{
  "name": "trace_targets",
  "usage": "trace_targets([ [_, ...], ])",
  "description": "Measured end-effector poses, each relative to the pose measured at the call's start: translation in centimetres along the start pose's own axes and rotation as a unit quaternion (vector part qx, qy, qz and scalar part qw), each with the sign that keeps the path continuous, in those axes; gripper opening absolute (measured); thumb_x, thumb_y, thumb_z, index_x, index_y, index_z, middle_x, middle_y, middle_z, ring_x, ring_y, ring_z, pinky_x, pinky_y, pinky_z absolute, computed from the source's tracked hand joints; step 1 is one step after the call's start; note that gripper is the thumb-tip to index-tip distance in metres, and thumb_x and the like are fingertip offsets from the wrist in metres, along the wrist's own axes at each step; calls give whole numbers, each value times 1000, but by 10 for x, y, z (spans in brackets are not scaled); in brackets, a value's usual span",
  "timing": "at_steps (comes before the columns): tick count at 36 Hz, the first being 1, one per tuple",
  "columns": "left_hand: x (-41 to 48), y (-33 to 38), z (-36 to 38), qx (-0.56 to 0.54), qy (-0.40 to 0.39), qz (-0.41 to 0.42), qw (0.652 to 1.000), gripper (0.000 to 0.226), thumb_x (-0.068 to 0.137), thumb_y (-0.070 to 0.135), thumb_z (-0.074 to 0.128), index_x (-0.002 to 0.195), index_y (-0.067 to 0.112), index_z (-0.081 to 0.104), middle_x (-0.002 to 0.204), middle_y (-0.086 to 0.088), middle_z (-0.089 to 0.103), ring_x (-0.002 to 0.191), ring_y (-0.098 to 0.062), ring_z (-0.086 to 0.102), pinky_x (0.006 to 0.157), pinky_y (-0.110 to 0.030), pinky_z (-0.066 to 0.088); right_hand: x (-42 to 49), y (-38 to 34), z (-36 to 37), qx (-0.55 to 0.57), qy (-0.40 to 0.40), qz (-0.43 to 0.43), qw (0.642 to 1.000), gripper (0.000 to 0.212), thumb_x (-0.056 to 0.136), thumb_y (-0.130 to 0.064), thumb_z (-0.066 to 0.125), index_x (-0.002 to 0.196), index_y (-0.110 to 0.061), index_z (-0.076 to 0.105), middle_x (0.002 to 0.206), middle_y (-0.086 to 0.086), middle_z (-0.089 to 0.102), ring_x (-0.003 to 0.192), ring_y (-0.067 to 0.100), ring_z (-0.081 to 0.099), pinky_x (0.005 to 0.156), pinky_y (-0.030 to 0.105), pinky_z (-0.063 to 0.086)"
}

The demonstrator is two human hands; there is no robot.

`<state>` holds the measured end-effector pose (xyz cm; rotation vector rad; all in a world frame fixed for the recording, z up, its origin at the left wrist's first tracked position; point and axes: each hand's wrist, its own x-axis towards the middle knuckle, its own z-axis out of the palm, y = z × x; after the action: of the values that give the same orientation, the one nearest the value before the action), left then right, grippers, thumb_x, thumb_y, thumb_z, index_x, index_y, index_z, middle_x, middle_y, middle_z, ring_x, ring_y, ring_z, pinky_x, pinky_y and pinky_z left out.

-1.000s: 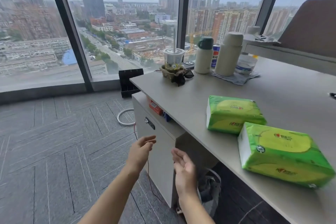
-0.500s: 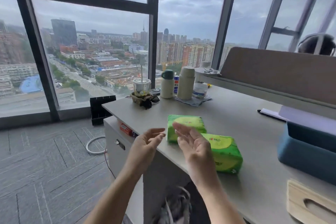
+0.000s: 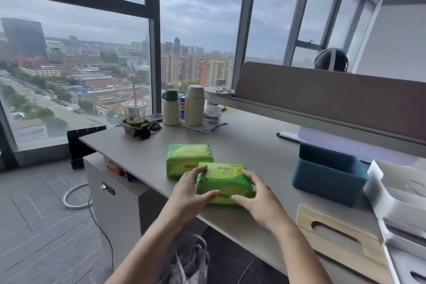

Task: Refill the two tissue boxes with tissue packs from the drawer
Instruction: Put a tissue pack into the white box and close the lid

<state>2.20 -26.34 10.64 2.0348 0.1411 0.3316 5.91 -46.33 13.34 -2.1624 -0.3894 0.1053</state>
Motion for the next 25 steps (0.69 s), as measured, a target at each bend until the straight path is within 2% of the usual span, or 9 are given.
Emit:
trace_targets([
  [4,-6,25,15,23,17,18,999,70,68,39,78,132,36,50,127,10,51,123,-8,49,109,-30,38,-1,-1,-11,12,47,-1,999,53,81,-19,73,128,-30,49,123,-4,56,106,13,55,86,23,43],
  [9,1,66,38,37,42,71,996,57,77,23,76,126,37,53,121,9,46,113,-7,47,95,-16,37,-5,-1,-48,31,96,-25,995,48,82,-17,73,124,-30,52,113,-9,56,102,12,57,74,17,41],
  [12,10,96,60,18,49,117,992,55,77,18,77,124,37,55,119,11,46,111,-4,45,85,-2,30,-10,2,-82,40,139,-55,988,47,82,-18,73,122,-33,53,113,-8,61,104,13,60,77,17,46],
  [15,17,127,89,-5,42,162,986,54,77,18,77,122,39,55,121,12,45,111,-2,45,80,7,31,-16,10,-123,36,199,-85,976,48,80,-19,76,120,-35,55,111,-7,63,103,10,61,84,20,50],
  [21,28,179,155,-39,33,245,968,56,75,20,78,121,42,54,121,14,45,113,-1,45,88,1,33,-37,34,-194,-22,317,-113,941,45,78,-23,76,118,-34,57,114,-13,63,105,5,57,88,23,46],
  [25,32,213,206,-59,12,270,961,57,76,20,78,124,39,54,125,13,43,120,-9,45,100,-20,39,-49,60,-243,-44,346,-103,932,46,78,-20,77,118,-31,57,113,-10,64,105,10,60,88,26,49],
])
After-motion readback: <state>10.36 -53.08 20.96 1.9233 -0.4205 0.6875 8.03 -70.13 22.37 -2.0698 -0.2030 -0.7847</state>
